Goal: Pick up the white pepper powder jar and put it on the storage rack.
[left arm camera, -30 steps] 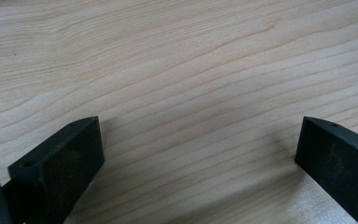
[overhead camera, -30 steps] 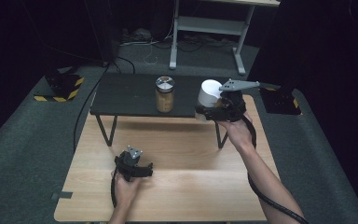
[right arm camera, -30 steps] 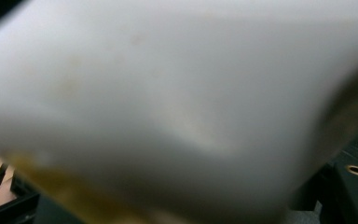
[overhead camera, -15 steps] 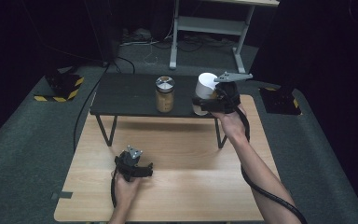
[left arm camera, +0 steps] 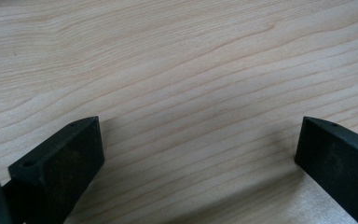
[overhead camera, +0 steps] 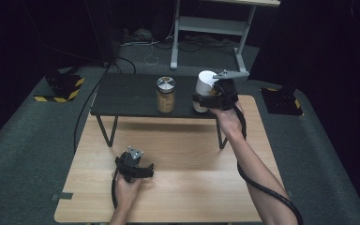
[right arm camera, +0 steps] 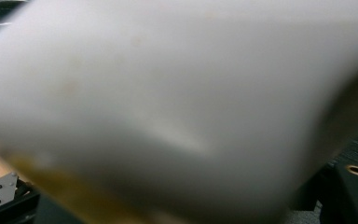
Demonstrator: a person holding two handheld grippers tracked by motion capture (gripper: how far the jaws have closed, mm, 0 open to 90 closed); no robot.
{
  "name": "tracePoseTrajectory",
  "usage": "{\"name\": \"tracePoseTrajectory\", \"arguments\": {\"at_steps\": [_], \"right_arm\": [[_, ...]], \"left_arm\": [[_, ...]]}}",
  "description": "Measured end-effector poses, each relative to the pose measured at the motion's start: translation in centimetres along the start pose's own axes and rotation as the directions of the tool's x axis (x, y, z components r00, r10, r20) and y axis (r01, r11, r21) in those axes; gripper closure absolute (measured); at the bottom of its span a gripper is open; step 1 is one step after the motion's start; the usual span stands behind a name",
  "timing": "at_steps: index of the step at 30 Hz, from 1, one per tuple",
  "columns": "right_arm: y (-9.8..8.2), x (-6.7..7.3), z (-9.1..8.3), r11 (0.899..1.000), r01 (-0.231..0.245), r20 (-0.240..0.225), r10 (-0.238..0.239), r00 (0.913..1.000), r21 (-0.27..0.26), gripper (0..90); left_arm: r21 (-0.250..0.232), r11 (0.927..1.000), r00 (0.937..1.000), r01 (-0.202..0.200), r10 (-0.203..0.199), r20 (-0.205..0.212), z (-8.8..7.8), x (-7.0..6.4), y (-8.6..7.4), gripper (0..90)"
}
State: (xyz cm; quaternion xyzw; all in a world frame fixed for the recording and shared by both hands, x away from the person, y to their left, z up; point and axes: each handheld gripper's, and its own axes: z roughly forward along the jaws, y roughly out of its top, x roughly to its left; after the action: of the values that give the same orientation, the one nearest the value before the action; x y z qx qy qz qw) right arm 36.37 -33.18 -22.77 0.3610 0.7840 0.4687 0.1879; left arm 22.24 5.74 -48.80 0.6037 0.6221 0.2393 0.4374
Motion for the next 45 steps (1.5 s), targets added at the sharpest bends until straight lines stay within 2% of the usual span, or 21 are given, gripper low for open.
{"name": "tracePoseTrajectory", "arguments": {"at_steps": [4, 11, 15, 37, 45], "right_arm": [[0.1, 0.1, 0.4, 1.000, 0.009, 0.012, -0.009, 0.9999, 0.017, 30.9], [0.0, 0.2, 0.6, 1.000, 0.011, 0.013, -0.011, 0.9998, 0.012, 30.8], [0.0, 0.6, 0.7, 0.999, 0.043, 0.024, -0.044, 0.9987, 0.012, 30.8], [-0.6, 0.6, 0.7, 1.000, 0.031, 0.025, -0.030, 0.9992, -0.007, 30.1], [-1.0, 0.5, 1.0, 1.000, 0.012, 0.029, -0.011, 0.9995, -0.015, 21.2]], "left_arm": [[-0.006, 1.0000, 1.0000, 0.005, -0.005, -0.001, 0.0, 0.0, -0.1, 1.0], [-0.005, 1.0000, 1.0000, 0.004, -0.004, -0.001, 0.0, 0.0, -0.1, 1.1], [-0.008, 1.0000, 1.0000, 0.006, -0.006, -0.002, 0.0, -0.1, -0.1, 1.1], [-0.002, 1.0000, 1.0000, -0.001, 0.001, -0.003, 0.0, 0.0, 0.0, 1.4], [-0.001, 1.0000, 1.0000, -0.002, 0.002, -0.003, 0.0, 0.0, 0.0, 1.4]]}}
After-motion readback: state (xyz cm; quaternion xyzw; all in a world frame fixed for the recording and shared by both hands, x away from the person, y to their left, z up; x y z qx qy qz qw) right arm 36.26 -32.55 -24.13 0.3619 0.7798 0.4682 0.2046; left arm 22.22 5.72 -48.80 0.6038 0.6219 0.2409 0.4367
